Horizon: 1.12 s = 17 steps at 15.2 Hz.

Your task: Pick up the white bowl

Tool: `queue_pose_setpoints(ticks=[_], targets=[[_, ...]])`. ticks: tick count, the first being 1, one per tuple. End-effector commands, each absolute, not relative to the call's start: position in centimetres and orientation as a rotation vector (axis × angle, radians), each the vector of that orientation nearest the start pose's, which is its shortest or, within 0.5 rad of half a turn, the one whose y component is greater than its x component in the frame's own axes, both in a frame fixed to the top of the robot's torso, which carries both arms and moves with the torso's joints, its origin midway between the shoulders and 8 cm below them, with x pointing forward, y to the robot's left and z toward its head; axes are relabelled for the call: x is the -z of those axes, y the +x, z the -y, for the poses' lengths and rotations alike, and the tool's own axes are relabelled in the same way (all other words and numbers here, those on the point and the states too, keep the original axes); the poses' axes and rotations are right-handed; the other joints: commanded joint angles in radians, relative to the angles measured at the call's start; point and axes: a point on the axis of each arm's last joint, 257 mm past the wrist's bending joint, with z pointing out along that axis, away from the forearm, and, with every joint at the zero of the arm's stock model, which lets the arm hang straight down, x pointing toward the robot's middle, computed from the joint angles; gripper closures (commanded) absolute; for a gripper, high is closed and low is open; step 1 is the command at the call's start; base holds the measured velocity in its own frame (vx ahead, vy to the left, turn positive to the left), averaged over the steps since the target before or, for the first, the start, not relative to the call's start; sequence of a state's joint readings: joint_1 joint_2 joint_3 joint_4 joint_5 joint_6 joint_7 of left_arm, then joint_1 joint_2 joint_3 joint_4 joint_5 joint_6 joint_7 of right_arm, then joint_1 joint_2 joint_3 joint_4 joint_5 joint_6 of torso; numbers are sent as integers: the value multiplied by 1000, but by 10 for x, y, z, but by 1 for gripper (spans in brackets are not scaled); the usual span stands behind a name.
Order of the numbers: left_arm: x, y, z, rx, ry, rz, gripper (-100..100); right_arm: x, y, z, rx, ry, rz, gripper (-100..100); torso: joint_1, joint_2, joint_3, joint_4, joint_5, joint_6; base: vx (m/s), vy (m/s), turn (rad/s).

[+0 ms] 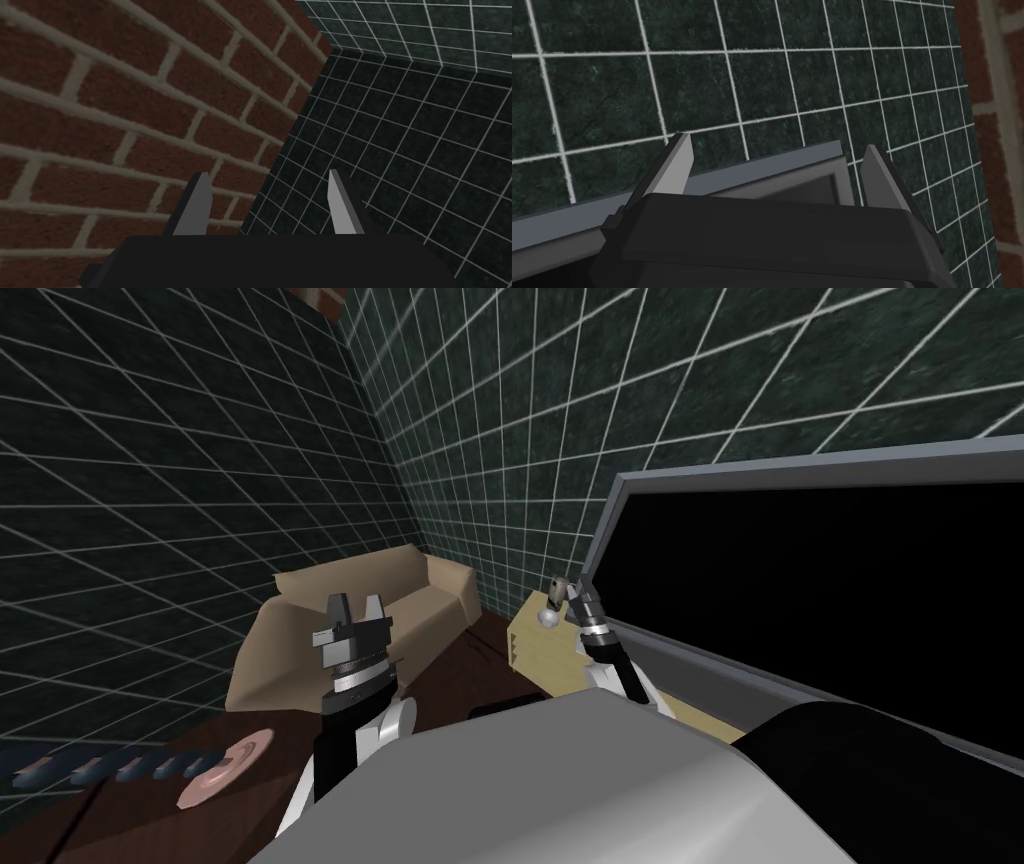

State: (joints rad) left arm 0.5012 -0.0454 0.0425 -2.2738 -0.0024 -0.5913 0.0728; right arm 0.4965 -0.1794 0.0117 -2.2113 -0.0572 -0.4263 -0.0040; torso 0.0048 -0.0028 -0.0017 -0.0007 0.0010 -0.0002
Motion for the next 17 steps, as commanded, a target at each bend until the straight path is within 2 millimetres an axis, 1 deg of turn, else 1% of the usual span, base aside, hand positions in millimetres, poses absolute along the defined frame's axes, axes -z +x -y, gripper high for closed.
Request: queue_pose_setpoints(ticks=[1,2,3,4,5,6,7,8,9,10,11,12,13,14,15,16,17], targets=[[-38,325,-294,1341,-636,-497,0,47,377,274,-1255,670,-916,-100,0,0,0,0,0,0,36,70,77],[-38,325,-294,1341,-636,-497,0,47,377,274,-1255,670,-916,-100,0,0,0,0,0,0,39,60,72],[-38,325,-294,1341,-636,-497,0,67,382,276,-1208,660,-983,-100,0,0,0,0,0,0,42,62,112],[-38,325,-294,1341,-636,-497,0,81,385,279,-1165,644,-1035,-100,0,0,0,0,0,0,59,97,183],[-38,325,-294,1341,-637,-497,0,89,387,281,-1156,650,-1055,-100,1,-1,-1,0,0,0,65,97,116],[-38,325,-294,1341,-637,-497,0,89,387,281,-1156,650,-1055,-100,1,-2,-1,0,0,0,47,61,9],[-38,325,-294,1341,-636,-497,0,109,389,285,-1102,633,-1122,-100,0,-1,-1,0,0,0,42,59,62],[-38,325,-294,1341,-636,-497,0,112,390,287,-1098,639,-1127,-100,0,-1,0,0,0,0,44,55,84],[-38,325,-294,1341,-636,-497,0,126,391,290,-1048,609,-1185,-100,0,-1,0,0,0,0,58,65,123],[-38,325,-294,1341,-636,-497,0,136,392,294,-1038,624,-1199,-100,0,-1,-1,0,0,0,61,60,114],[-38,325,-294,1341,-636,-497,0,137,392,294,-1037,627,-1202,-100,0,-1,-1,0,0,0,43,36,34],[-38,325,-294,1341,-636,-497,0,158,393,301,-976,605,-1270,-100,-1,-1,-1,0,0,0,40,49,82],[-38,325,-294,1341,-636,-497,0,163,393,304,-971,613,-1277,-100,-1,0,0,0,0,0,48,49,89],[-38,325,-294,1341,-636,-497,0,163,393,304,-971,613,-1277,-100,-1,0,0,0,0,0,35,33,35],[-38,325,-294,1341,-636,-497,0,182,392,311,-910,586,-1342,-100,-2,0,0,0,0,0,45,48,106],[-38,325,-294,1341,-636,-497,0,190,392,315,-901,598,-1354,-100,-2,0,0,0,0,0,55,59,116],[-38,325,-294,1341,-636,-497,0,207,391,323,-840,566,-1415,-100,-1,-1,0,0,0,0,79,76,128]])
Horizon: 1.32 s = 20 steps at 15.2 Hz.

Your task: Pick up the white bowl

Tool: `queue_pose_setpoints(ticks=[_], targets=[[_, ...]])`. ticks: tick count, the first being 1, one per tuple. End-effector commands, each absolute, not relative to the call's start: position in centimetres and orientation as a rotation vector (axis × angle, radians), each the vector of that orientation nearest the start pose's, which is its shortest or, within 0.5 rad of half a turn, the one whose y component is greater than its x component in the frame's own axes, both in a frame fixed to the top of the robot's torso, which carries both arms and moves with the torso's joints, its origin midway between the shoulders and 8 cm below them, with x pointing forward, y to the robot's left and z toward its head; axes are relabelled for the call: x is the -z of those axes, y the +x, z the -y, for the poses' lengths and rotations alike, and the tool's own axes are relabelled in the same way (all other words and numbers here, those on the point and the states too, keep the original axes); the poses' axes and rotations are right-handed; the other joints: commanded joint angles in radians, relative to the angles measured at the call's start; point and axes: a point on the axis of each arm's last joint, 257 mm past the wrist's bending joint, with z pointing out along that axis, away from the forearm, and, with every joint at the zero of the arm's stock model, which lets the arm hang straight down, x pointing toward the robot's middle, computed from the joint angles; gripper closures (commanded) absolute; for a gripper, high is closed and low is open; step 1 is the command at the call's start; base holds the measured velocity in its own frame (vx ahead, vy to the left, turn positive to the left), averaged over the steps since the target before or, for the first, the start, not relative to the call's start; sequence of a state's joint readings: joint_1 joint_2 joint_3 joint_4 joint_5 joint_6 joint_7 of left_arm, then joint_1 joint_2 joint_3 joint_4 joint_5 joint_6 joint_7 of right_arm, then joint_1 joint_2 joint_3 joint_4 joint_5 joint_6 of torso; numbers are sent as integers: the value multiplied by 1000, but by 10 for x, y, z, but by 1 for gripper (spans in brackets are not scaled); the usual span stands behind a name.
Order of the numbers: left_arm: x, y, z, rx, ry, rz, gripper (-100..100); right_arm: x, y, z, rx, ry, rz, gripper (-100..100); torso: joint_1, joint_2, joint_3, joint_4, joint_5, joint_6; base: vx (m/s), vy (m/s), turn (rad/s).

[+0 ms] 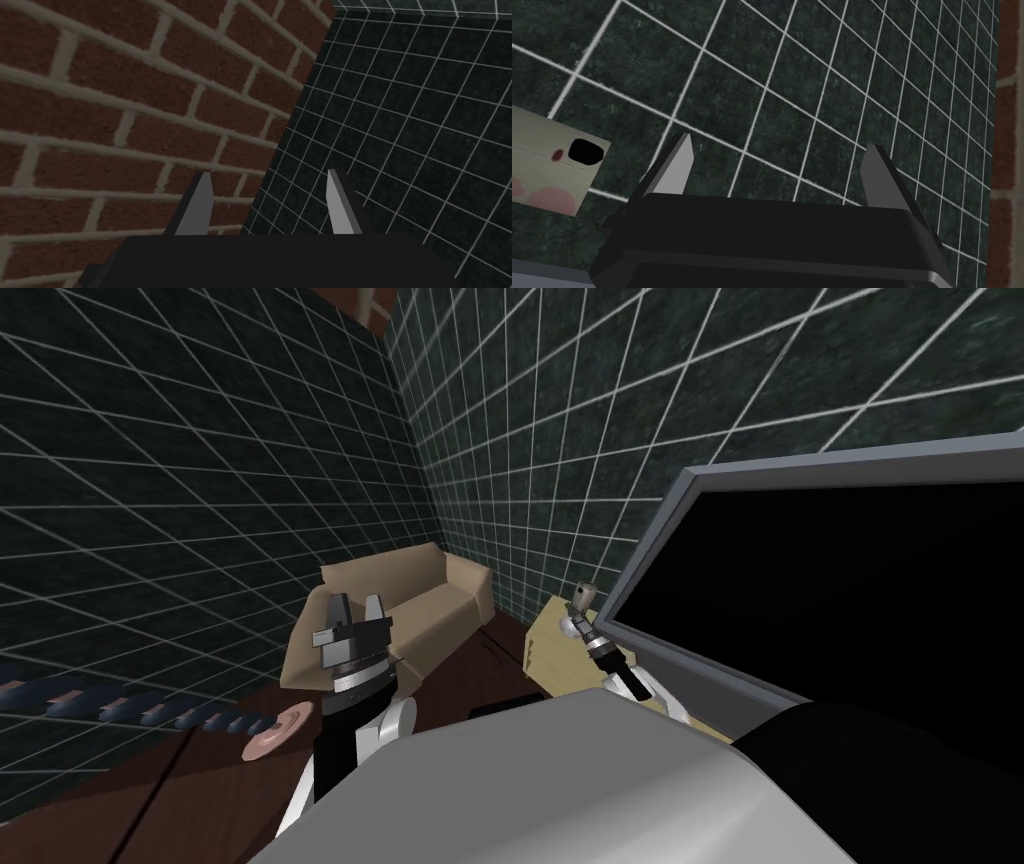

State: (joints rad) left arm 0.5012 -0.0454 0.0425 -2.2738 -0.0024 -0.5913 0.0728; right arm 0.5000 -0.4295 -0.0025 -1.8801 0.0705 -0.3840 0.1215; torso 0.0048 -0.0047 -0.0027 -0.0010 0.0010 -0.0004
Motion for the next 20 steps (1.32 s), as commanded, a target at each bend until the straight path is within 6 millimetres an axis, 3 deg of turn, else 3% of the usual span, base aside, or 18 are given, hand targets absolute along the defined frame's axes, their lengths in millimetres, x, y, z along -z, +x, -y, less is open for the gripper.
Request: queue_pose_setpoints(ticks=[1,2,9,11,12,14,17,19,20], targets=[[-38,325,-294,1341,-637,-497,0,217,389,328,-828,581,-1430,-100,0,0,0,0,0,0,86,72,115],[-38,325,-294,1341,-637,-497,0,217,389,328,-828,581,-1430,-100,0,-1,0,0,0,0,55,45,34],[-38,325,-294,1341,-636,-497,0,285,374,370,-610,503,-1639,-100,-2,1,1,0,0,1,55,46,87],[-38,325,-294,1341,-636,-497,0,297,370,376,-594,520,-1657,-100,-1,1,0,0,0,0,59,41,78],[-38,325,-294,1341,-636,-497,0,312,363,389,-528,480,-1715,-100,-2,1,0,0,0,1,53,51,115],[-38,325,-294,1341,-636,-497,0,322,359,395,-513,497,-1732,-100,-1,1,0,0,0,0,59,45,78],[-38,325,-294,1341,-636,-497,0,357,339,428,-368,424,-1854,-100,0,1,0,0,0,0,73,61,134],[-38,325,-294,1341,-636,-497,0,369,332,437,-347,444,-1876,-100,0,-1,-1,0,0,0,85,51,83],[-38,325,-294,1341,-636,-497,0,382,321,453,-278,403,-1932,-100,-1,-1,0,0,0,1,72,58,107]])
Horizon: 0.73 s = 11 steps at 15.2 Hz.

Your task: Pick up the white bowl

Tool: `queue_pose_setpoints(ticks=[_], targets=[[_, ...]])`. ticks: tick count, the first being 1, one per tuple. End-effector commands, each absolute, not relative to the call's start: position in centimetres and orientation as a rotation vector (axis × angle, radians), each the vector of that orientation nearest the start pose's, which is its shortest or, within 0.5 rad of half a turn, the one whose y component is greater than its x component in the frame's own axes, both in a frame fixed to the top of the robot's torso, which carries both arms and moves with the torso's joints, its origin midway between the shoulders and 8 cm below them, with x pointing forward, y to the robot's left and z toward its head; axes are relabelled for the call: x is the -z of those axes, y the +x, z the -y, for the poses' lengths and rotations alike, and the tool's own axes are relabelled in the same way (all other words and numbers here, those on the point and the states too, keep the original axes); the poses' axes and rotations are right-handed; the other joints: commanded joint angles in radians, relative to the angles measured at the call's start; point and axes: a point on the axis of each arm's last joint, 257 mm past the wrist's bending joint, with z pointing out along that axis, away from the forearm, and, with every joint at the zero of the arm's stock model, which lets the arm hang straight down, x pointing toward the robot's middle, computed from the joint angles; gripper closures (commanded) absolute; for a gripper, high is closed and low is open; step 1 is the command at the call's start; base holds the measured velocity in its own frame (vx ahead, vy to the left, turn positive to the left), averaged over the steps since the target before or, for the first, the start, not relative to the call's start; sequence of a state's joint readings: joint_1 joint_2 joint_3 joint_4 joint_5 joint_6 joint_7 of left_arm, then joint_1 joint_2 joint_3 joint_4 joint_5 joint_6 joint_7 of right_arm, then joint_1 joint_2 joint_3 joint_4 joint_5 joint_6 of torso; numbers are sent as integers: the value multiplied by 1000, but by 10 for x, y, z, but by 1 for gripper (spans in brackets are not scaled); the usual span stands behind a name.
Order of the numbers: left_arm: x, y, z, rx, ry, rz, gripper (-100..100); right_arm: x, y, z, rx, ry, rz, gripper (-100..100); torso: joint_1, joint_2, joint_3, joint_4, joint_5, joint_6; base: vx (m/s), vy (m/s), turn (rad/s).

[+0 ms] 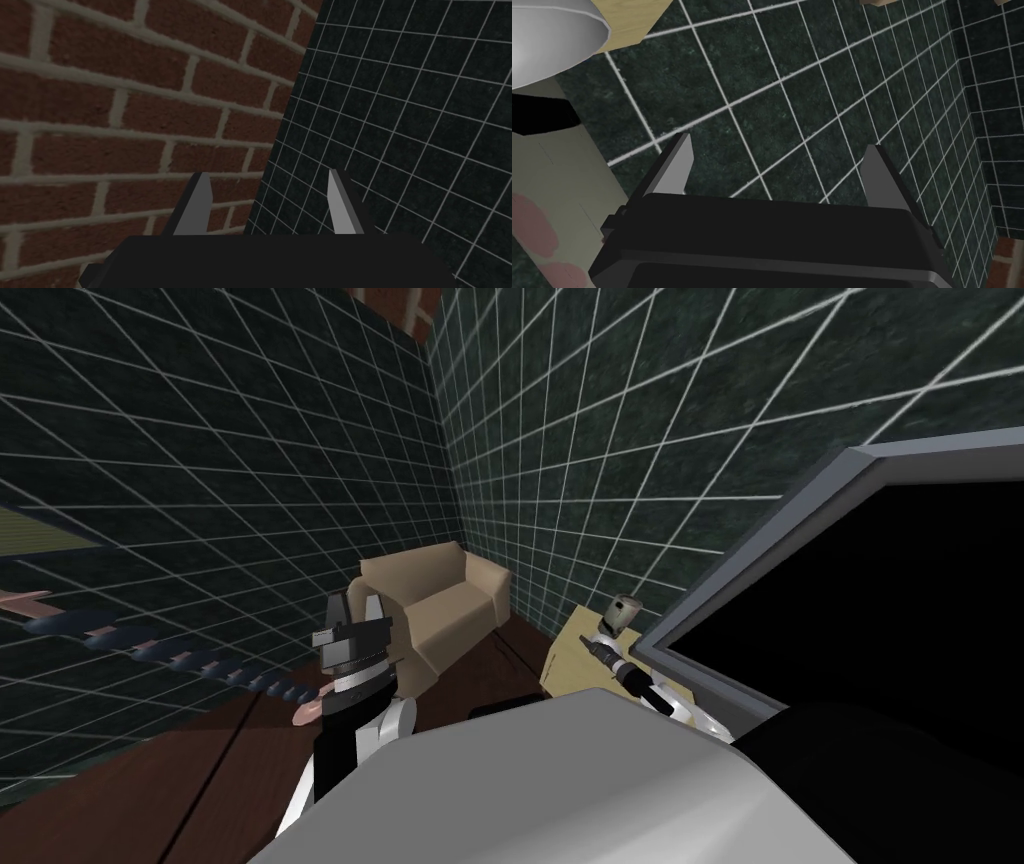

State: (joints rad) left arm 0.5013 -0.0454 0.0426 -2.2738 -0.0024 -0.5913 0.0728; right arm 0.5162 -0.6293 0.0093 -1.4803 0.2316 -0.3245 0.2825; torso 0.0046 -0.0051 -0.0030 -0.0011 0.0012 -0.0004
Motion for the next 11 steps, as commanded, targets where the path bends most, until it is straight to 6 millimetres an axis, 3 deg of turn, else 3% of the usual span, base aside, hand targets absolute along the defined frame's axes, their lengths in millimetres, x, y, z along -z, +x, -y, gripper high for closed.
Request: queue_pose_setpoints(ticks=[1,7,8,10,11], targets=[[-38,325,-294,1341,-636,-497,0,386,318,456,-271,410,-1939,-100,0,0,0,0,0,0,74,62,127],[-38,325,-294,1341,-636,-497,0,408,297,481,-182,387,-2014,-100,-2,2,1,0,-1,0,44,25,53],[-38,325,-294,1341,-636,-497,0,418,285,496,-118,342,-2063,-100,-2,3,2,1,0,1,55,36,118],[-38,325,-294,1341,-636,-497,0,426,277,503,-101,357,-2080,-100,-1,2,1,0,0,0,56,44,87],[-38,325,-294,1341,-636,-497,0,435,263,519,-35,314,-2131,-100,-1,2,1,0,0,0,67,40,117]])
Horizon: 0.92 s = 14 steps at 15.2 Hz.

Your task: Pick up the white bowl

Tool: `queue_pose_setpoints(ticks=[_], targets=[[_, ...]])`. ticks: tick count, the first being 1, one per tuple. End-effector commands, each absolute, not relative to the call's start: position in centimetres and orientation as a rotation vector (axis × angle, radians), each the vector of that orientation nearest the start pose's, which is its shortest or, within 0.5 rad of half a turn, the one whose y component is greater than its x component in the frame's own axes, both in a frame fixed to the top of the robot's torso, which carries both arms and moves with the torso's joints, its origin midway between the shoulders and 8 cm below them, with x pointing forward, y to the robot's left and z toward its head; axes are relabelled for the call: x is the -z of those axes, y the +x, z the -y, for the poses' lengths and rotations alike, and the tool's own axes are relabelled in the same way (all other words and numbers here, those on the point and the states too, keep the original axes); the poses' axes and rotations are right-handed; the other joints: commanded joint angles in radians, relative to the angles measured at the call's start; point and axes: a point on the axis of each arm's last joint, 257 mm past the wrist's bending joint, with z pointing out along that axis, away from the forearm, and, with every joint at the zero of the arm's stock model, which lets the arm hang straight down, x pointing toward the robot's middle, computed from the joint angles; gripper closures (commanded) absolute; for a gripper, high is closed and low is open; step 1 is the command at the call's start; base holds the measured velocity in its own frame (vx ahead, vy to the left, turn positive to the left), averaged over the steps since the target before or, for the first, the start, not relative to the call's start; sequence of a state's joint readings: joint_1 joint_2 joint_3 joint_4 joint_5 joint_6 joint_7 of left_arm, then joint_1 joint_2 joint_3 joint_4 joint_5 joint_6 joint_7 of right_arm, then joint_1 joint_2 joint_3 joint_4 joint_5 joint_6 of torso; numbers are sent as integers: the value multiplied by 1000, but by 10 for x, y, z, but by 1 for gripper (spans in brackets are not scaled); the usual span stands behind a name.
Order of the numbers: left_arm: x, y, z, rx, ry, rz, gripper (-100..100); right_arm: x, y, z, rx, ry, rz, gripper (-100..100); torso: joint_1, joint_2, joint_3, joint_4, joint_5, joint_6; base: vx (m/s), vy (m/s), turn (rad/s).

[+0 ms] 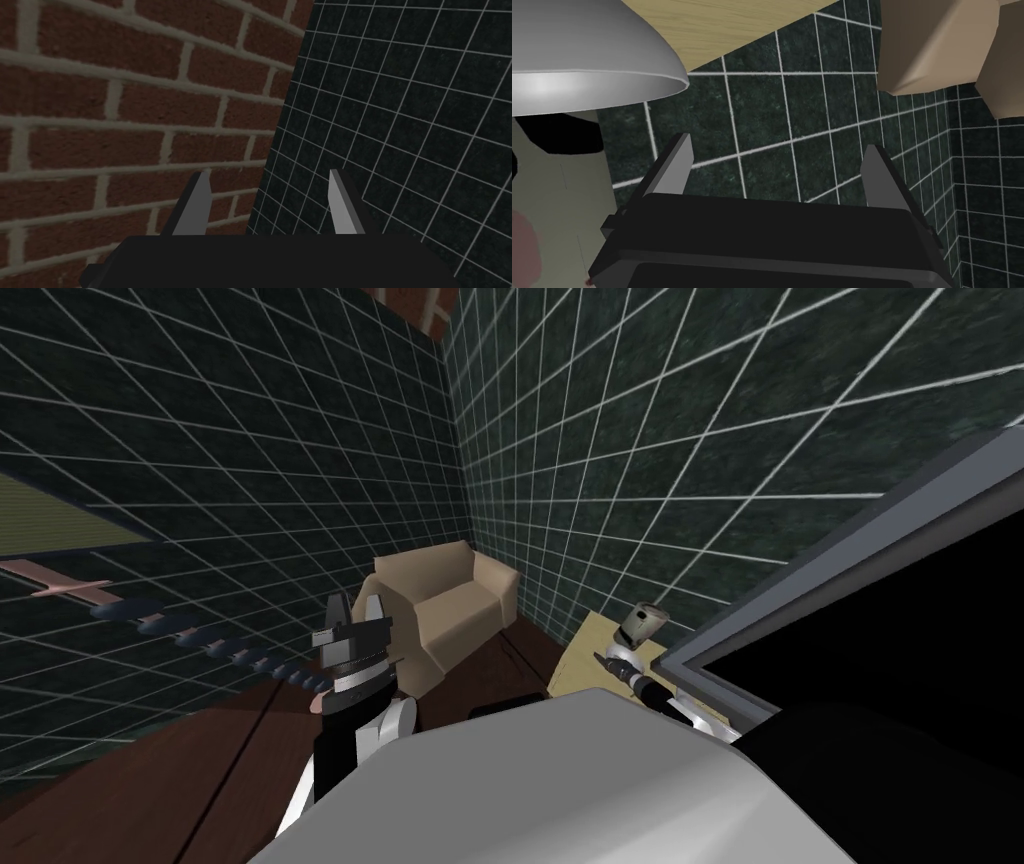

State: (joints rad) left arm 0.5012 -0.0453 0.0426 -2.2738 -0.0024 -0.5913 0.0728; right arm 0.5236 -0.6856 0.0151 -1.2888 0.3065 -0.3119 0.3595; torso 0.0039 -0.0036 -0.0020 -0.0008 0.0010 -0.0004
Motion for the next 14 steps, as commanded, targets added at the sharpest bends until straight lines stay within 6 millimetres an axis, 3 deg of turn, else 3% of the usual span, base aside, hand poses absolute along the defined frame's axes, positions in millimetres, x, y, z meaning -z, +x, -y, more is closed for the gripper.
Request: queue_pose_setpoints(ticks=[1,6,8,10,13,14], targets=[[-38,325,-294,1341,-636,-497,0,441,256,525,-21,326,-2145,-100,0,0,0,0,0,0,76,40,121],[-38,325,-294,1341,-636,-497,0,465,211,567,131,264,-2268,-100,1,-1,-1,0,0,0,85,60,107],[-38,325,-294,1341,-637,-497,0,478,174,597,251,184,-2365,-100,2,-2,-1,0,0,0,101,98,195],[-38,325,-294,1341,-637,-497,0,480,169,600,259,191,-2373,-100,5,-4,-2,-1,1,0,110,79,108],[-38,325,-294,1341,-636,-497,0,489,139,621,334,167,-2437,-100,1,0,0,0,0,0,50,35,64],[-38,325,-294,1341,-636,-497,0,489,138,621,336,169,-2439,-100,1,1,0,0,0,0,45,28,43]])
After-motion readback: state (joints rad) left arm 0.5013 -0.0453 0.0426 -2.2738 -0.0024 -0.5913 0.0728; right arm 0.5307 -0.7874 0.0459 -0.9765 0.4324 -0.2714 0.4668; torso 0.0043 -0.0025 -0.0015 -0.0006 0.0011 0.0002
